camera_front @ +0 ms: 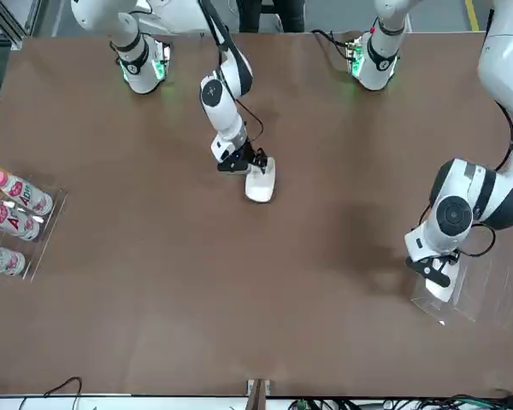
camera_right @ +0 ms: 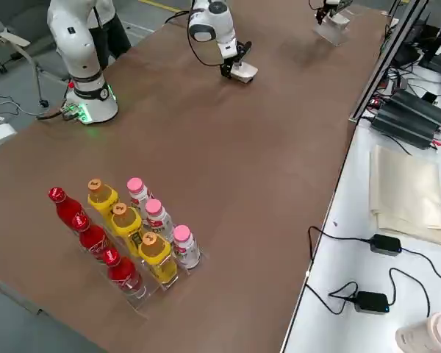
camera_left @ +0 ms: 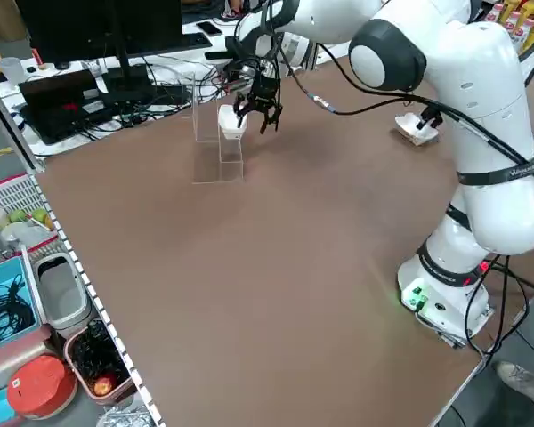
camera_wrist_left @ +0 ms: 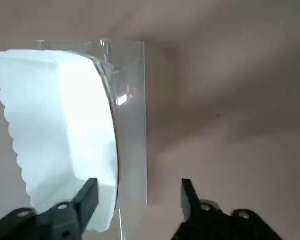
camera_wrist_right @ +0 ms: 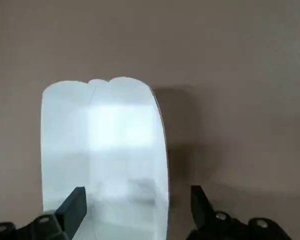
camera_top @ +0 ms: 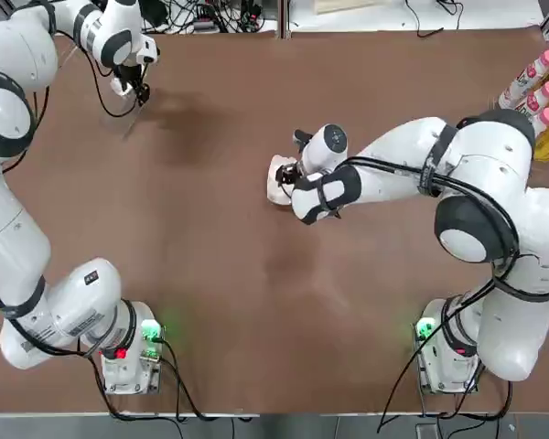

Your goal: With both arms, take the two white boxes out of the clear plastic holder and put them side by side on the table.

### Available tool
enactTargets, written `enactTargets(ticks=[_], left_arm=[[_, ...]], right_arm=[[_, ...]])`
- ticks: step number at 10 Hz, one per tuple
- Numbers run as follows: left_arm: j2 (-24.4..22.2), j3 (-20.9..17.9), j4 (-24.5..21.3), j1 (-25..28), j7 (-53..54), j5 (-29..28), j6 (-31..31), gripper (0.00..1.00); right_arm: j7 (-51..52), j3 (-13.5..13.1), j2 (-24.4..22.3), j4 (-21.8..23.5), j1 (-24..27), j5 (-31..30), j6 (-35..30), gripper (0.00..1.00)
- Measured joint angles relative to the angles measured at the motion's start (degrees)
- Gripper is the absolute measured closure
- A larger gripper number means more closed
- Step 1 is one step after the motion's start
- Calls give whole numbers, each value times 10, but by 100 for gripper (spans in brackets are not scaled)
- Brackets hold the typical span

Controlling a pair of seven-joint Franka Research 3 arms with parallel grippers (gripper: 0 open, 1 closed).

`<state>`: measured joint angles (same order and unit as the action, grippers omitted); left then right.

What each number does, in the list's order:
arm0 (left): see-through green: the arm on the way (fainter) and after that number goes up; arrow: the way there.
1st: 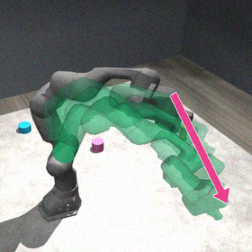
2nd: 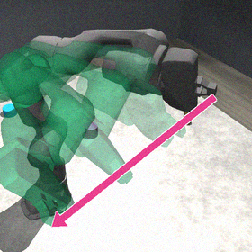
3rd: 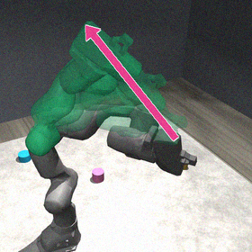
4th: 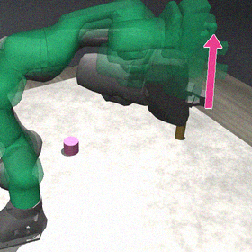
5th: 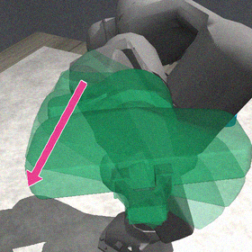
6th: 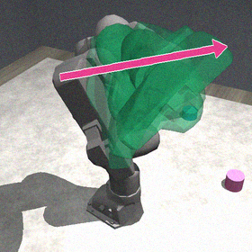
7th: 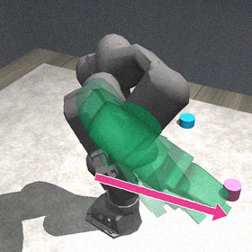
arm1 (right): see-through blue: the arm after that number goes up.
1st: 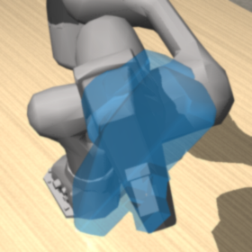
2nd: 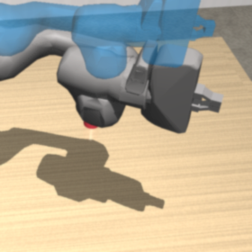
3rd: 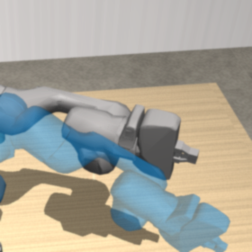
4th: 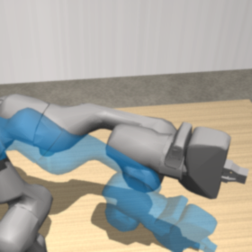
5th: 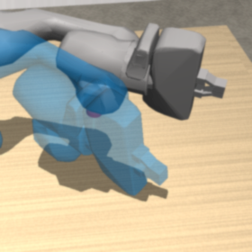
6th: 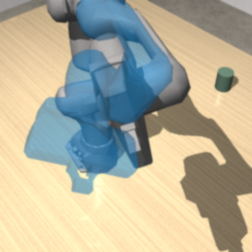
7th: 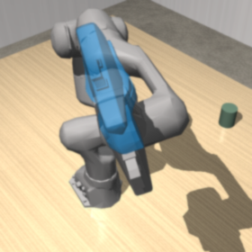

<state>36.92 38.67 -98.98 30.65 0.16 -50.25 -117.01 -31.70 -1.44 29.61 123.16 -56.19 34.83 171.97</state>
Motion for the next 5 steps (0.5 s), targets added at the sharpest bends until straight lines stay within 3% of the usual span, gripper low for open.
enactTargets(ticks=[2,4,5], left_arm=[[0,0,1,9,29,-1,0,65],[0,0,6,24,57,-1,-1,96],[0,1,9,25,62,-1,-1,98]], right_arm=[[-2,-5,4,-2,0,0,0,16],[-3,-8,5,-4,0,0,0,37],[-3,-8,6,-4,0,0,0,44]])
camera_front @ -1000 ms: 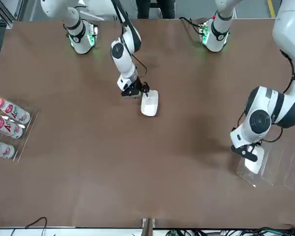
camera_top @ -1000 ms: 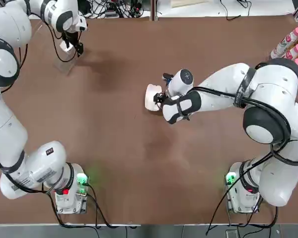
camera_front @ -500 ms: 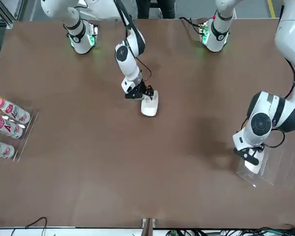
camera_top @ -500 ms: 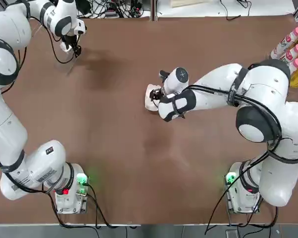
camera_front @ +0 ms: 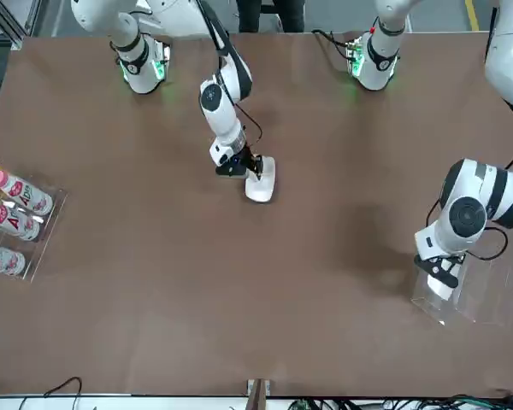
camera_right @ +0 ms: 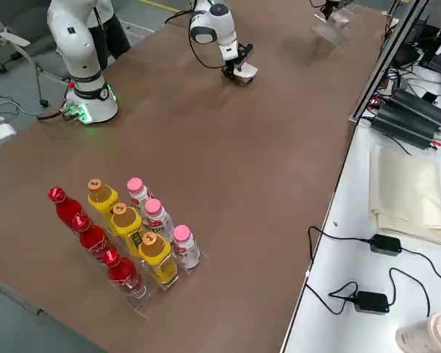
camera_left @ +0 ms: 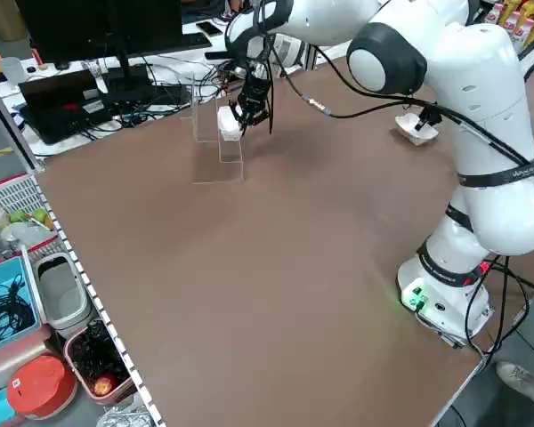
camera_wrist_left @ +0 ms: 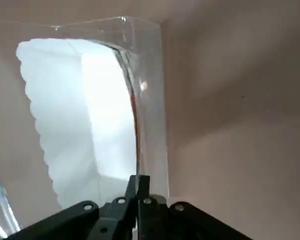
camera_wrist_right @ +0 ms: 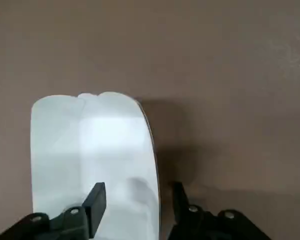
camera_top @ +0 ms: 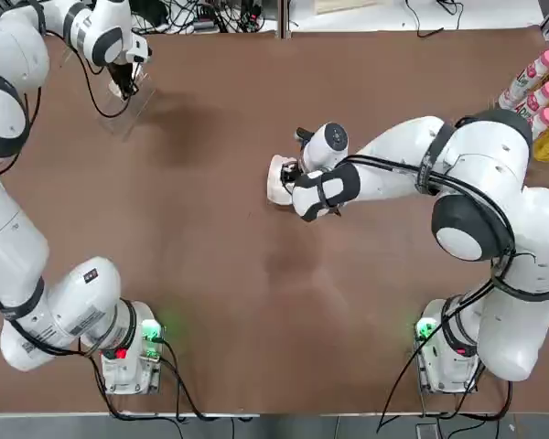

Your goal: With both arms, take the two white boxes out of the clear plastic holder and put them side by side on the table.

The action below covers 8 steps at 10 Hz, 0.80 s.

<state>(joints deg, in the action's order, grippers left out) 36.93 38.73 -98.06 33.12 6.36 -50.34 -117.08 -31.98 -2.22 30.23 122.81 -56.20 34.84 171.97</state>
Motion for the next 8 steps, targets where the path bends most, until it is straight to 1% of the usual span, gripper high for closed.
enactTargets(ticks=[1,2,3,4,5,6,8], left_arm=[[0,2,5,-1,0,0,0,98],[0,7,11,-3,-3,10,0,98],[0,15,17,-6,-16,30,1,98],[0,22,21,-15,-45,49,2,98],[0,29,22,-29,-88,64,3,98],[-1,39,22,-45,-138,81,5,98],[-1,72,22,-65,-245,120,9,98]], right_arm=[[-3,0,1,0,0,0,0,58],[-11,0,1,0,0,0,0,58],[-19,-2,1,0,-1,0,0,71],[-30,-6,1,0,-5,0,0,84],[-38,-10,1,-2,-6,0,-2,88],[-45,-12,1,-5,-6,1,-4,98],[-56,-24,-1,-11,-5,1,-21,98]])
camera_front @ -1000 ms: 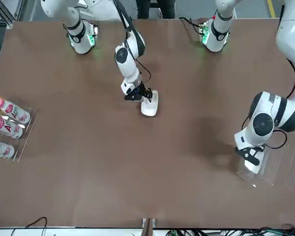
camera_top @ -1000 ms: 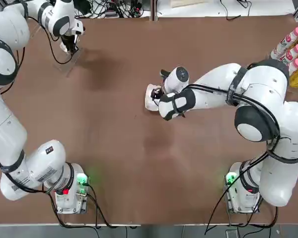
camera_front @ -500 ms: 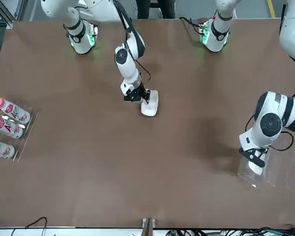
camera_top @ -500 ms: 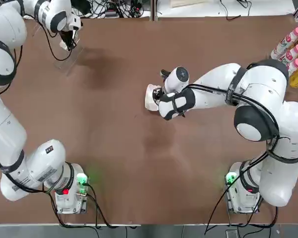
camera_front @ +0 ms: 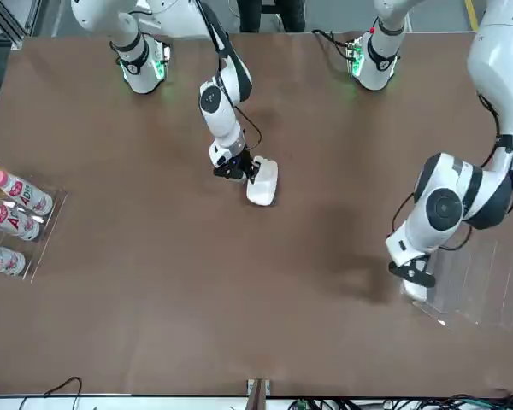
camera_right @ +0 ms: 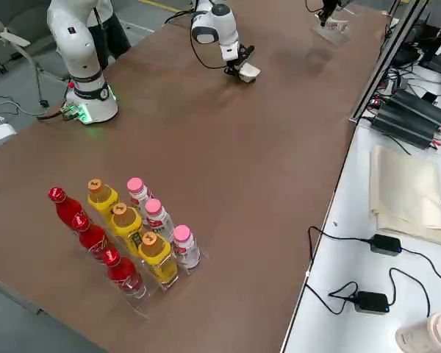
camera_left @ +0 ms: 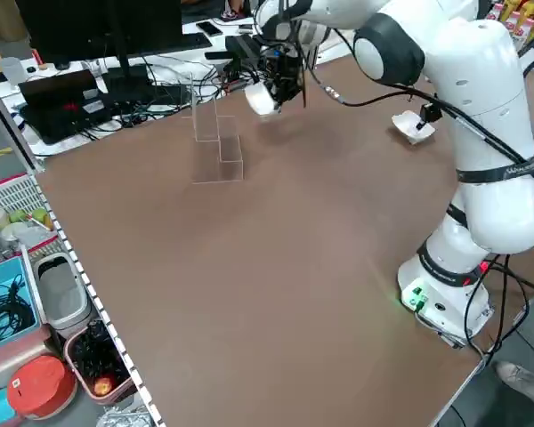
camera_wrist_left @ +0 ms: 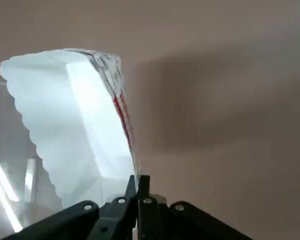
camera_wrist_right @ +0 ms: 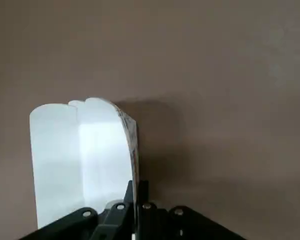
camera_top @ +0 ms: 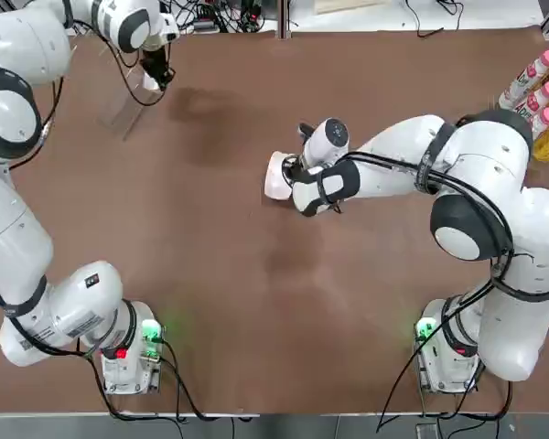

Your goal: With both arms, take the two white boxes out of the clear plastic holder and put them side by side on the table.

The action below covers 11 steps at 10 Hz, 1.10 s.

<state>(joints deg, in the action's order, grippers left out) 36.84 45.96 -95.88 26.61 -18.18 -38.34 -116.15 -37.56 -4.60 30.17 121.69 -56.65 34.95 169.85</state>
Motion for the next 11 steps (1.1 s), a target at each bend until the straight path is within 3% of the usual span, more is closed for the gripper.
enactTargets(ticks=[2,6,8,11], left_arm=[[0,43,-2,-10,-115,19,18,98],[0,56,-1,-90,-373,81,37,98],[0,56,-2,-132,-531,93,37,98],[4,55,-4,-197,-714,134,38,98]], right_arm=[[-7,-44,-27,-15,7,1,-85,98],[-76,-177,-148,-31,18,-1,-291,98],[-109,-203,-154,-38,17,-2,-318,98],[-139,-214,-143,-37,17,-3,-318,98]])
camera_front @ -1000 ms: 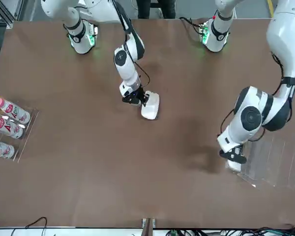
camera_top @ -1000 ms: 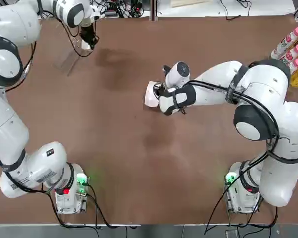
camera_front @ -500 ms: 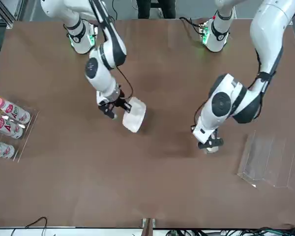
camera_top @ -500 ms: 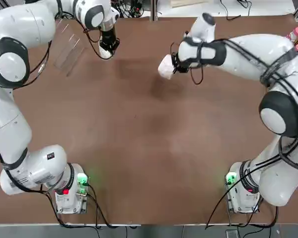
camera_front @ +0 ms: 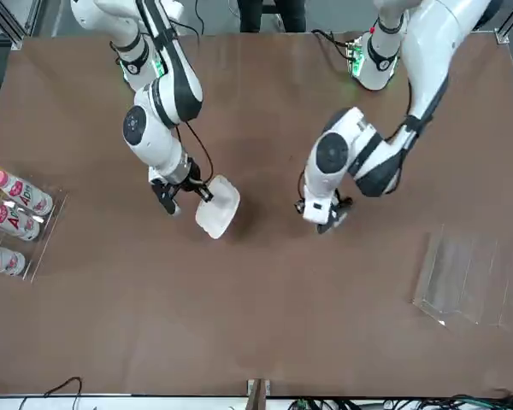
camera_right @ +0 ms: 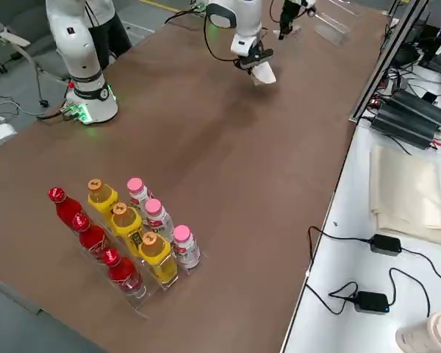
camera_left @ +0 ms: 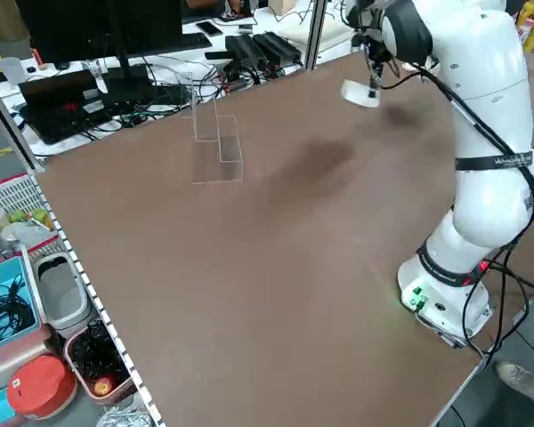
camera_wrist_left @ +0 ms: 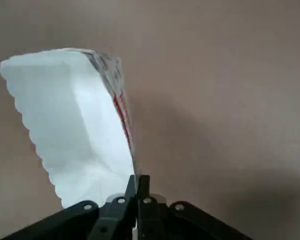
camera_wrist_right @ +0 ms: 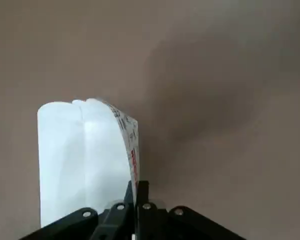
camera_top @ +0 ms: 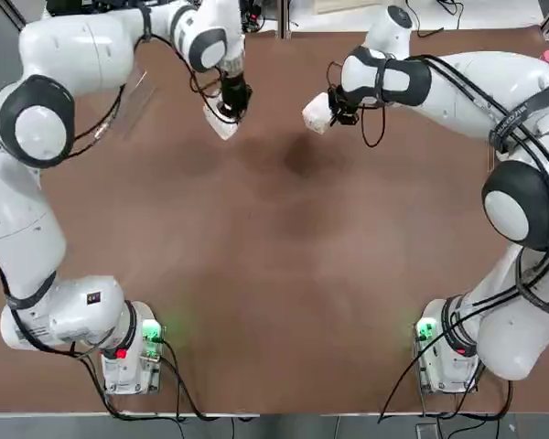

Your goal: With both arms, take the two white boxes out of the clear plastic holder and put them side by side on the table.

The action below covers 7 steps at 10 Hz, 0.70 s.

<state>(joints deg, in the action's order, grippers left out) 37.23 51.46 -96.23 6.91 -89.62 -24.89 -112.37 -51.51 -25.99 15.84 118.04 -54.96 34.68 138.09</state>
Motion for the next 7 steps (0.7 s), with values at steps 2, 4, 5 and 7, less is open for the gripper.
enactTargets(ticks=[2,4,5,7], left_arm=[[5,-1,0,-26,-15,3,-1,98],[13,-2,-1,-53,-28,3,-25,98],[22,-7,1,-79,-35,2,-39,98],[36,-39,12,-144,-31,-17,-52,98]], right_arm=[[-33,-20,3,0,1,0,4,98],[-111,-41,18,-7,6,-1,11,98],[-171,-53,33,-16,9,-1,31,98],[-294,-66,59,-34,17,-1,69,98]])
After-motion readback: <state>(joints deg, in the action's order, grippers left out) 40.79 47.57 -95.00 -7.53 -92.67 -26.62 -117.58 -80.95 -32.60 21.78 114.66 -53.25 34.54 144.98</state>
